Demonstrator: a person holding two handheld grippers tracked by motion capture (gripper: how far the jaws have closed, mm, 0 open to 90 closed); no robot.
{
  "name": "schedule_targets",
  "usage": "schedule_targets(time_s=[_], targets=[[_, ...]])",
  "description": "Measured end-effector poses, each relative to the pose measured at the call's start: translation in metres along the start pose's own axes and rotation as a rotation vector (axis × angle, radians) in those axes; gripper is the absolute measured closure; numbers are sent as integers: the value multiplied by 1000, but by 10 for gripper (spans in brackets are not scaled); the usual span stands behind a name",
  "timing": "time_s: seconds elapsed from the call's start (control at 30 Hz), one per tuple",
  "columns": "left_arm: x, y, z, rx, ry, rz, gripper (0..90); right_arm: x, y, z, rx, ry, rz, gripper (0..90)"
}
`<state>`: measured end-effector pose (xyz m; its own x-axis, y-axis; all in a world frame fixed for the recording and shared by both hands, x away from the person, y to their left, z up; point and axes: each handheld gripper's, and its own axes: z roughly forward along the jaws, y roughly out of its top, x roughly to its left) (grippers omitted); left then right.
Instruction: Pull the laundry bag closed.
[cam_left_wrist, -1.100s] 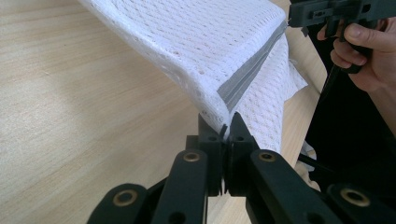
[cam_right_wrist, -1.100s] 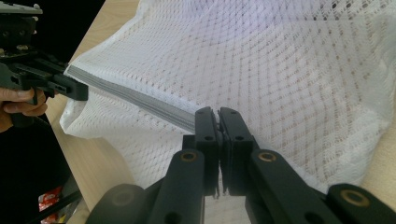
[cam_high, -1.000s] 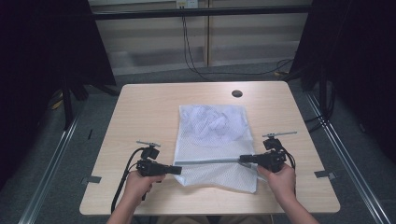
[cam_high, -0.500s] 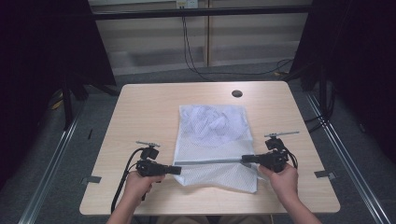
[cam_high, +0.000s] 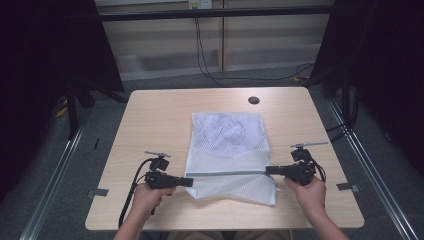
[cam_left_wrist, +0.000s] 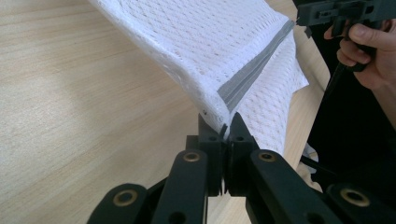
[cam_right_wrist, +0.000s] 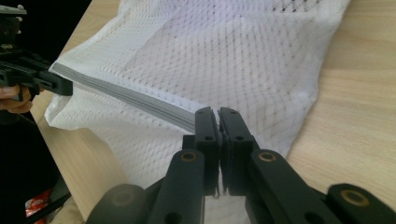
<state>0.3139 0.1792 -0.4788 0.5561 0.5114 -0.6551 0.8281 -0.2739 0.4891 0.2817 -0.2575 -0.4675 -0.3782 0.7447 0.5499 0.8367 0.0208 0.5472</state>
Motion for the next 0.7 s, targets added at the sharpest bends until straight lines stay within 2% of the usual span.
schedule_targets(time_s=[0.2, 0.3, 0.43, 0.5, 0.7], targets=[[0, 0, -1, 2, -1, 11, 883, -4, -2, -5, -8, -2, 10, 872], [-1, 0, 1, 2, -10, -7, 883, -6, -3, -8, -14, -7, 10, 872], [0, 0, -1, 1, -2, 10, 883, -11, -5, -12, -29, -13, 18, 871], [-2, 0, 1, 3, -8, -2, 883, -13, -5, -14, -37, -9, 33, 872], [-3, 0, 1, -5, -14, 18, 882, -13, -6, -15, -37, -17, 22, 871]])
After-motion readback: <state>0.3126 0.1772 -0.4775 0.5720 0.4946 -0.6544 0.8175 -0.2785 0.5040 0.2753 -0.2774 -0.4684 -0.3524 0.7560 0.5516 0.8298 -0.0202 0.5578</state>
